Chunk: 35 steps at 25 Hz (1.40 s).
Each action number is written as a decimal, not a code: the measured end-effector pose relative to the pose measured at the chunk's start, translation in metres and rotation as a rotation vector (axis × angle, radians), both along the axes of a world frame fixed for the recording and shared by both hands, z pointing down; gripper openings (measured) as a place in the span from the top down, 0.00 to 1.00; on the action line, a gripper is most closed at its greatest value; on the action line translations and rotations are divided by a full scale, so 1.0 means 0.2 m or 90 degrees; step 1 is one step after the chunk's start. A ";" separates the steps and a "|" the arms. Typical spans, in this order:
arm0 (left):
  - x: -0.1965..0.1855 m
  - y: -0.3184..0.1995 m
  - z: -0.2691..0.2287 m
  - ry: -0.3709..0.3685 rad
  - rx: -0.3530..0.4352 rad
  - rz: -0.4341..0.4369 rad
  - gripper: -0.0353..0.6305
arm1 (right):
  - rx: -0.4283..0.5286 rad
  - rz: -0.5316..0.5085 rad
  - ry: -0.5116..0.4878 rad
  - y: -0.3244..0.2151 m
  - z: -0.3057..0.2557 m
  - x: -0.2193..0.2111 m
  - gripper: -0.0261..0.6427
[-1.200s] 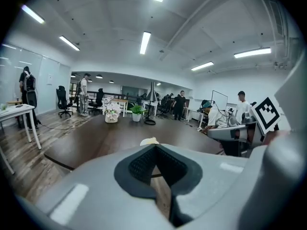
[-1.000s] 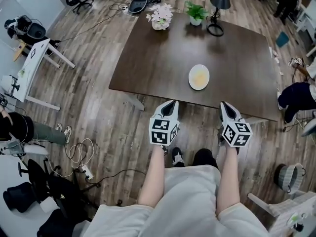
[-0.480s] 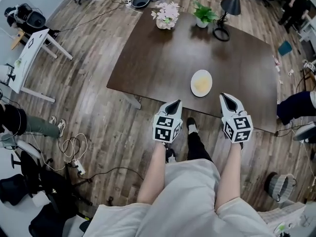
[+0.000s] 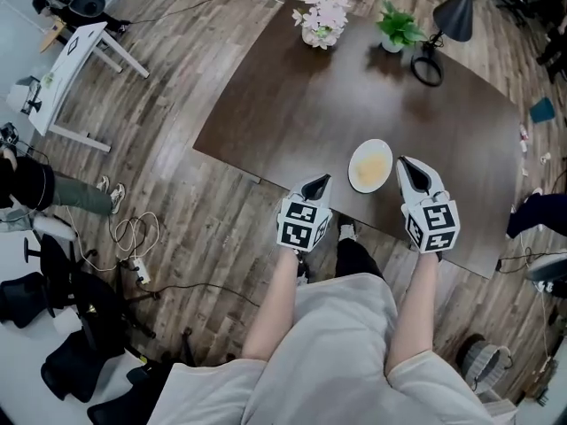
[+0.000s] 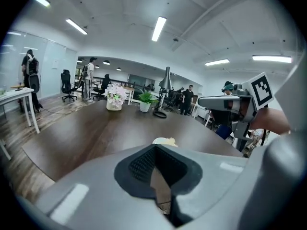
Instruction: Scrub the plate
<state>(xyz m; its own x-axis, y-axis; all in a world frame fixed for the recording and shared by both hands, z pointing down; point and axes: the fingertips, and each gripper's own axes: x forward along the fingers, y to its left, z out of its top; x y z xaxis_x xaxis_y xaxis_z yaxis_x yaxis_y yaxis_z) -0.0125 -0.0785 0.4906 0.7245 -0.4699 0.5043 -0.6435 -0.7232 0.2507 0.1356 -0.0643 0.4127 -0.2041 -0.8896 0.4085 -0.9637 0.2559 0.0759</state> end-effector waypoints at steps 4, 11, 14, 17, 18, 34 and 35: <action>0.12 -0.09 0.04 0.000 -0.024 -0.039 0.94 | -0.044 -0.113 0.012 -0.11 0.06 0.02 0.92; 0.29 -0.15 0.13 0.021 -0.097 -0.122 0.94 | -0.159 -0.273 -0.002 -0.22 0.35 0.04 0.92; 0.33 -0.12 0.19 -0.003 -0.114 -0.124 0.94 | -0.199 -0.361 0.032 -0.21 0.48 -0.01 0.90; 0.34 -0.08 0.24 -0.026 -0.125 -0.130 0.94 | -0.228 -0.448 0.065 -0.17 0.58 -0.07 0.84; 0.34 -0.07 0.26 -0.033 -0.130 -0.135 0.94 | -0.234 -0.470 0.070 -0.16 0.61 -0.08 0.81; 0.25 0.00 0.44 -0.071 -0.171 -0.207 0.94 | -0.248 -0.712 0.318 -0.02 0.99 -0.16 0.61; 0.25 0.00 0.44 -0.071 -0.171 -0.209 0.94 | -0.257 -0.700 0.301 -0.03 0.99 -0.16 0.62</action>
